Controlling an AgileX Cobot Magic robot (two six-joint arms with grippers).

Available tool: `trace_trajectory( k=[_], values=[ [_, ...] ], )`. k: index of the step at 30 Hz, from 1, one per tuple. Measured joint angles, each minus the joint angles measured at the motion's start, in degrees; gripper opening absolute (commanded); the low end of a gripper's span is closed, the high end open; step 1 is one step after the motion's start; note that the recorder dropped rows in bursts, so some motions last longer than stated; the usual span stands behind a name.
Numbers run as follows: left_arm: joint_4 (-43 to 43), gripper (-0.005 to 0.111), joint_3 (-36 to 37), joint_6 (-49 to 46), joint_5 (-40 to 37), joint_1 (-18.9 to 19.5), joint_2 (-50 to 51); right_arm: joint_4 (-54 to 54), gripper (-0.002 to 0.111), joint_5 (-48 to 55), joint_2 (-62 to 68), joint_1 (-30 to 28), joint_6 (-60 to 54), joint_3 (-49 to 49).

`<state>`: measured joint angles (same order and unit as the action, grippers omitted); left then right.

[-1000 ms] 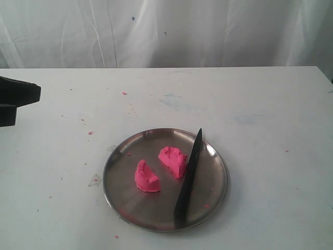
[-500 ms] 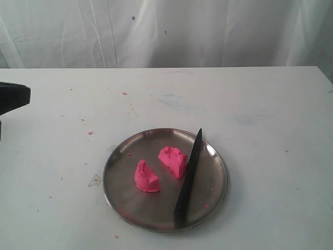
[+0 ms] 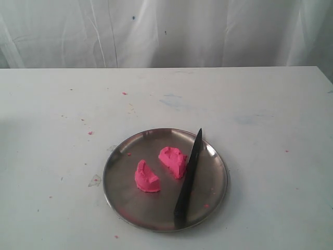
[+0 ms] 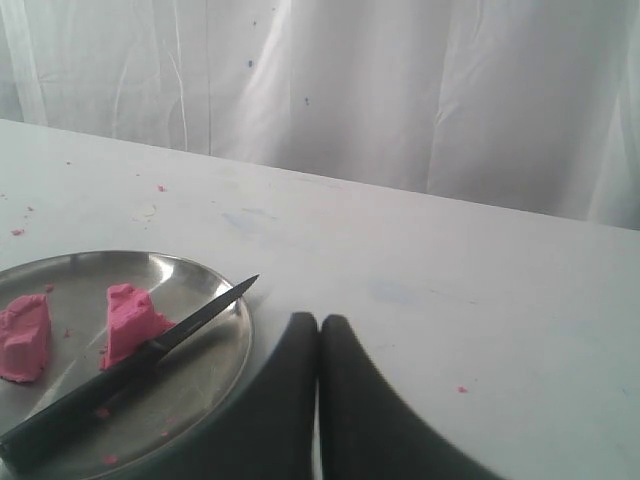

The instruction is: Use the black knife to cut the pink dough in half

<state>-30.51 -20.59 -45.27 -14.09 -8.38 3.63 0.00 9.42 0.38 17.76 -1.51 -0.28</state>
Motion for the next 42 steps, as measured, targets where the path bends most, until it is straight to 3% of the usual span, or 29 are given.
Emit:
trace_trajectory(
  k=[7,11,17,42],
  values=[
    [14.5,0.000,11.2,21.4,3.6,0.0,-3.1,0.0,0.000,0.0,0.0,0.0,0.0,0.0],
    [19.5,0.000,16.1,28.3,6.4,0.0,-3.1,0.0,0.000,0.0,0.0,0.0,0.0,0.0],
    [20.4,0.000,20.2,30.1,8.8,0.0,-3.3,0.0,0.000,0.0,0.0,0.0,0.0,0.0],
    [21.1,0.000,20.3,31.1,7.8,0.0,-3.3,0.0,0.000,0.0,0.0,0.0,0.9,0.0]
  ],
)
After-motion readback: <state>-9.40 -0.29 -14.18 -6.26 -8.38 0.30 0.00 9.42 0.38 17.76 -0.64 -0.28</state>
